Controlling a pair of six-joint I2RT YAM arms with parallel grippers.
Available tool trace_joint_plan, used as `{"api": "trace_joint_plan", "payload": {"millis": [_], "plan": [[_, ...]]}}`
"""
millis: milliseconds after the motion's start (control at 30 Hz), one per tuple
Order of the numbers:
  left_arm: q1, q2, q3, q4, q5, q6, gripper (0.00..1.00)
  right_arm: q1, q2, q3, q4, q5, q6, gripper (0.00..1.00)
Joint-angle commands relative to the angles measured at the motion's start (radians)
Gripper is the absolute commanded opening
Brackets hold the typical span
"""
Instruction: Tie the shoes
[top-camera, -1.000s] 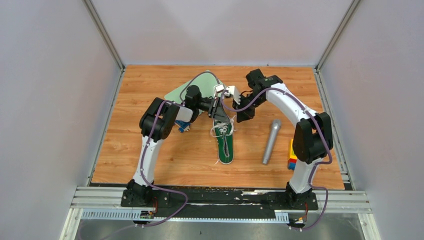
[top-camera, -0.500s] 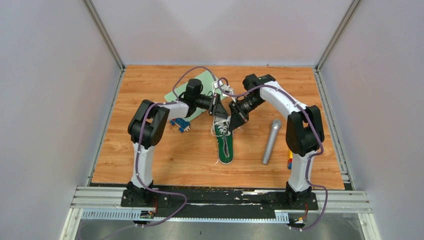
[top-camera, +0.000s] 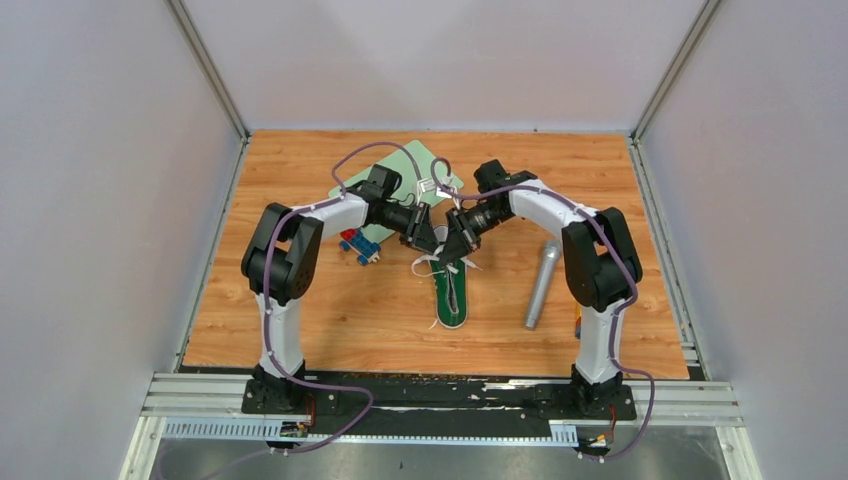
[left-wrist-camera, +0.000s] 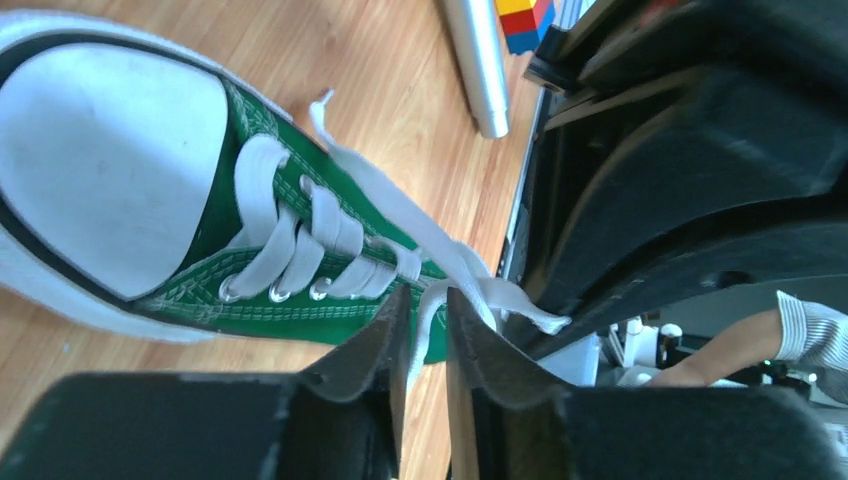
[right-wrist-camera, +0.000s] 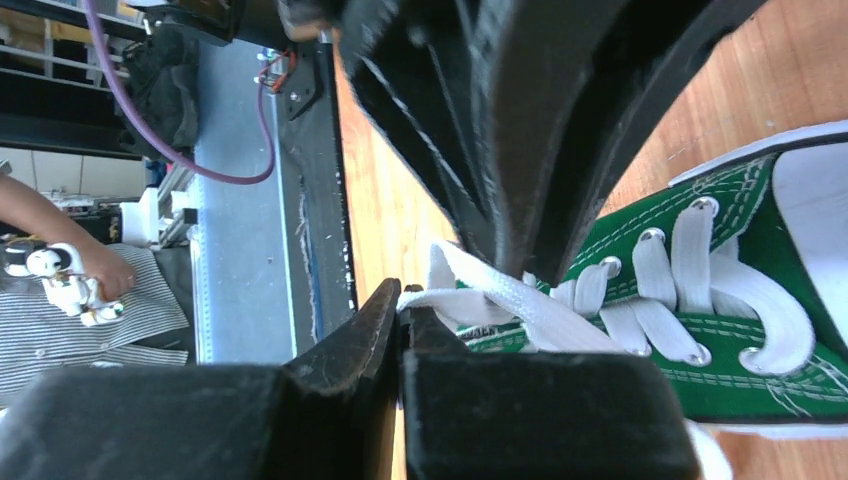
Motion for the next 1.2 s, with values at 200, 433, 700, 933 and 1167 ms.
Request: {"api": "trace_joint_plan", "payload": {"millis": [200,433,700,933,1167], "plan": [[0.037,0.009,0.091,-0.239,0.277,0.349,0.46,0.093,-0.152,-0.107,0.226,0.207,-0.011,0.04],[0.035,0.257,0.431,-1.286,0.358,1.401,0.49,0.125,-0.208,-0.092,0.146,0.329,-0.151,0.03],[0.010,0.219,0.431,-1.145,0.317,1.173,0.49,0.125,-0.249,-0.036,0.115,0.527,-0.267,0.03],[-0.009,-0.048,0.129,-0.248,-0.027,0.298,0.54,0.119,-0.278,-0.070,0.119,0.586,-0.261,0.03],[-0.011,-0.209,-0.123,0.161,-0.040,0.161,0.56,0.121,-0.335,-0.081,0.123,0.617,-0.301,0.05]]}}
